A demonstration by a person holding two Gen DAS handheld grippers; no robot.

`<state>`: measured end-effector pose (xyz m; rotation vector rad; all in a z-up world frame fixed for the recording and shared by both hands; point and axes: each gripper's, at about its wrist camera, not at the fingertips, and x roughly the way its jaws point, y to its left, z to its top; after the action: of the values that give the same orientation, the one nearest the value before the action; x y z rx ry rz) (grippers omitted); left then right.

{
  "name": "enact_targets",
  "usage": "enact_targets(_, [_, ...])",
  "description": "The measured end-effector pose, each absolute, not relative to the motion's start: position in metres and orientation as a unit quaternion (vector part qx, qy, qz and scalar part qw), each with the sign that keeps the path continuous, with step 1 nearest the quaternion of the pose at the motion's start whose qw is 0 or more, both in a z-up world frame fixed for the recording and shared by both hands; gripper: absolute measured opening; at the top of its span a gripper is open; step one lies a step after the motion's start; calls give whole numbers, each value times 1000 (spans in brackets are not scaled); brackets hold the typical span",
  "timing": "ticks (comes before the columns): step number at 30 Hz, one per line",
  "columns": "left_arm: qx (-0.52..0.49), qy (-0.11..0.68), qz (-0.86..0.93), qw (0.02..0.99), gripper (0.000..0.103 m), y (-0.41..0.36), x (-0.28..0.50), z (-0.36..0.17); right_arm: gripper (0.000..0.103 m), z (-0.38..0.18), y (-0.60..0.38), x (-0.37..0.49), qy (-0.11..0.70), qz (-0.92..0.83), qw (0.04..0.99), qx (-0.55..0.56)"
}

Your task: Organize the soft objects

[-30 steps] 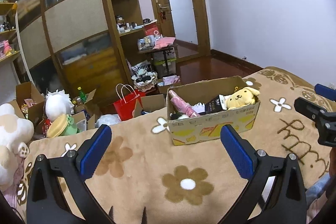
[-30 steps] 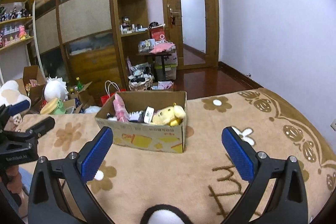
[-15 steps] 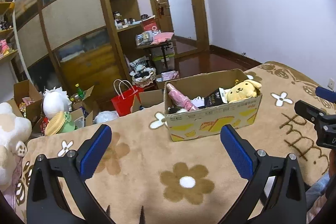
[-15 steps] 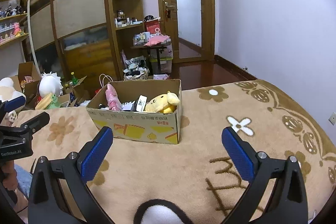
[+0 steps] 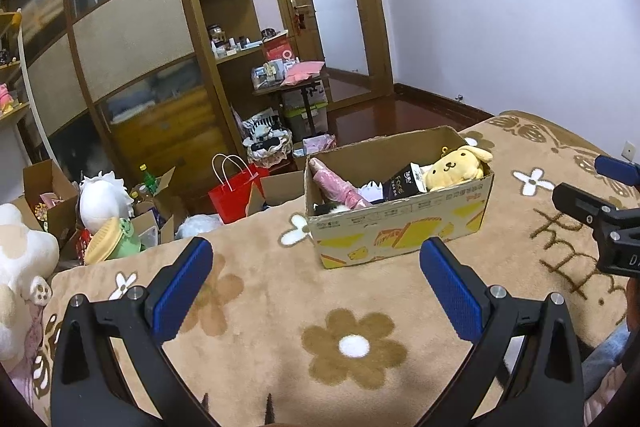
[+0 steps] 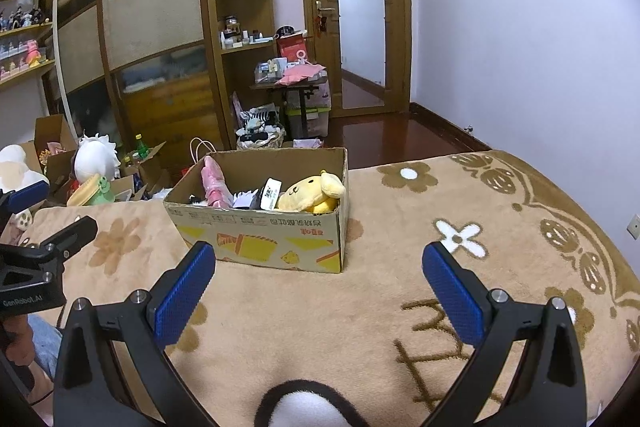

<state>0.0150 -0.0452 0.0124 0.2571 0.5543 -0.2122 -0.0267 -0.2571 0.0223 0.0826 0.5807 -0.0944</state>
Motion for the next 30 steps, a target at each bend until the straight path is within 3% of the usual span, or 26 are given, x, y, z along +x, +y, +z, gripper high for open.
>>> enact_targets(30, [124, 282, -111, 945, 102, -45, 14, 7, 103, 22, -259, -29, 282, -50, 957, 49])
